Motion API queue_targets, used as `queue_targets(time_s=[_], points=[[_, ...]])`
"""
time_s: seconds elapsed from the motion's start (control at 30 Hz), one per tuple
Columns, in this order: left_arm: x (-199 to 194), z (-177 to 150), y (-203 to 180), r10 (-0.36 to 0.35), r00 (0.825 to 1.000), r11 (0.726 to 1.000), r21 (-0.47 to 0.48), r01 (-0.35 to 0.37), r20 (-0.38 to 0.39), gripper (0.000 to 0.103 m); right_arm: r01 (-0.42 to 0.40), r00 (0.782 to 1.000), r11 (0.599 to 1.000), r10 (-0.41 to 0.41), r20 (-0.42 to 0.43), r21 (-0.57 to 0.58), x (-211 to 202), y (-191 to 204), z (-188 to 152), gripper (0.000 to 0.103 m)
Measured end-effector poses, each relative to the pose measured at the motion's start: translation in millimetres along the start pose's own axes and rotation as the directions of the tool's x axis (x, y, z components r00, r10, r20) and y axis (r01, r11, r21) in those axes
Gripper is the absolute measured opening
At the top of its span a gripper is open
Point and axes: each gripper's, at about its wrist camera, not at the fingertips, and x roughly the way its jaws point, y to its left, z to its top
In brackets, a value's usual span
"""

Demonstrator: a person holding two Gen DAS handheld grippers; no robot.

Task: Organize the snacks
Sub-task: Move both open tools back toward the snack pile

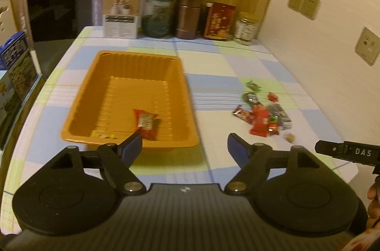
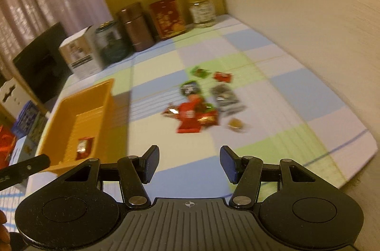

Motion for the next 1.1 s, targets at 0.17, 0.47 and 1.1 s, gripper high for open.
queue_targets(time_s=[0.17, 0.47, 1.1], points=[[5, 0, -21, -0.03, 1.0, 0.999, 0.031, 0.03, -0.01, 0.084, 0.044, 0.999, 0.998, -0.045, 0.023, 0.034, -8, -25, 2, 0.057], [17, 2, -48, -0.07, 0.997, 0.996, 0.058, 0.072, -0.026, 0.089, 0.08, 0.994, 0.995, -0.084, 0.063, 0.064, -16, -58, 12, 0.057], [43, -1, -90, -0.105, 0.993, 0.979, 0.179, 0.094, 0.051, 0.094, 0.05, 0.998, 0.996, -0.047, 0.036, -0.078, 3, -78, 27, 0.057]])
